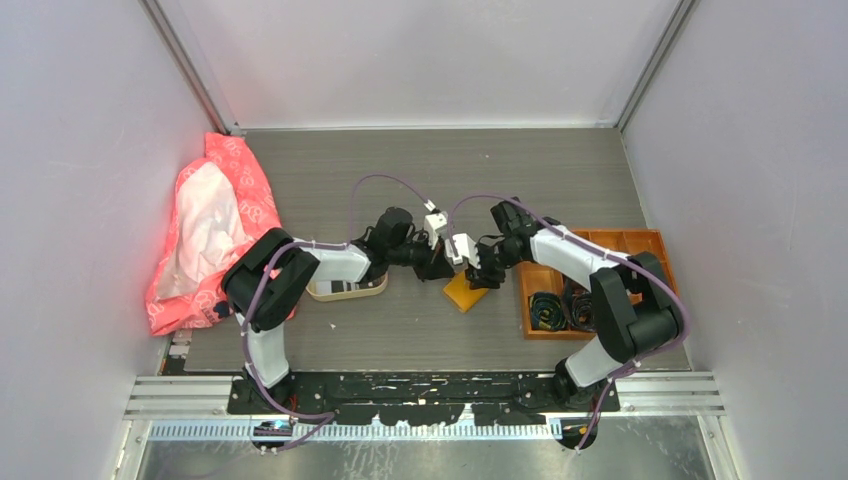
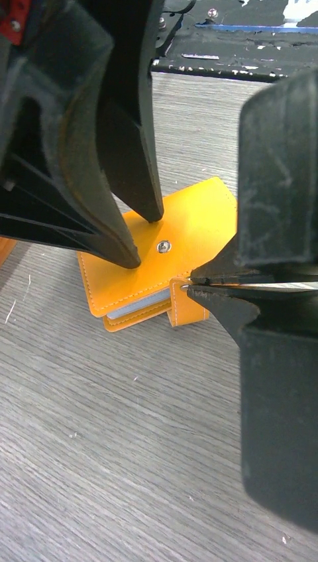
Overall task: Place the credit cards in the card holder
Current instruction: Close the card holder at the center of the board.
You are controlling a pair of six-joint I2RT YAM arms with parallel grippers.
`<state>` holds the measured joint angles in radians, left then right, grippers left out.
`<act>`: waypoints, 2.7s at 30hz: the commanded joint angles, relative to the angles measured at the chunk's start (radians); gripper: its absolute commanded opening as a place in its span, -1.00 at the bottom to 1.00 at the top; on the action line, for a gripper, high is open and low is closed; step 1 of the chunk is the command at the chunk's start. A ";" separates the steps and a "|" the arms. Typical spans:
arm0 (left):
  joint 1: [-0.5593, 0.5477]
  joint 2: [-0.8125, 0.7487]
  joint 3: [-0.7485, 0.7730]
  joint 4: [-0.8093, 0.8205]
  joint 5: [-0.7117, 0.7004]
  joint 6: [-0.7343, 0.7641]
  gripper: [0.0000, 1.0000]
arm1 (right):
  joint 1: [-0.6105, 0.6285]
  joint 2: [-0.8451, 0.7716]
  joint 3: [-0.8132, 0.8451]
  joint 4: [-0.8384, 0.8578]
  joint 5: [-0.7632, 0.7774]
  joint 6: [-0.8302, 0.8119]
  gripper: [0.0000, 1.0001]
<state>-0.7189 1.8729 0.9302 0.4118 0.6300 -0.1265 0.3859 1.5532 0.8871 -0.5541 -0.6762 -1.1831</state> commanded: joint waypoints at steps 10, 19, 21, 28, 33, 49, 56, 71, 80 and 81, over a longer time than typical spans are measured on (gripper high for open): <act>-0.010 -0.031 -0.012 0.134 0.017 -0.119 -1.00 | 0.071 0.031 0.004 0.066 0.064 0.007 -0.21; -0.050 0.061 -0.018 0.211 -0.007 -0.220 -1.00 | 0.071 0.037 0.015 0.069 0.073 0.041 -0.25; -0.053 0.069 -0.026 0.211 -0.011 -0.223 -1.00 | 0.071 0.040 0.019 0.069 0.077 0.049 -0.26; -0.057 0.085 -0.040 0.136 -0.017 -0.163 -1.00 | 0.070 0.040 0.031 0.067 0.083 0.067 -0.26; -0.058 0.086 -0.042 0.079 -0.019 -0.125 -1.00 | 0.041 0.001 0.048 0.049 0.052 0.086 -0.24; -0.057 0.096 -0.024 0.035 -0.008 -0.082 -1.00 | -0.023 -0.137 -0.057 -0.216 -0.022 -0.508 0.06; -0.058 0.067 -0.015 -0.016 0.004 -0.041 -1.00 | 0.042 -0.120 -0.136 -0.052 0.081 -0.497 0.14; -0.057 0.013 0.036 -0.206 0.025 0.055 -1.00 | 0.166 -0.106 -0.149 0.034 0.156 -0.372 -0.12; -0.058 -0.014 0.040 -0.289 0.006 0.095 -1.00 | 0.236 -0.087 -0.113 0.062 0.213 -0.174 -0.31; -0.057 -0.016 0.041 -0.303 0.003 0.103 -1.00 | 0.236 -0.088 -0.112 0.061 0.215 -0.167 -0.31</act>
<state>-0.7570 1.8694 0.9730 0.2722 0.6170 -0.0643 0.5968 1.4326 0.7624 -0.5381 -0.4530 -1.4364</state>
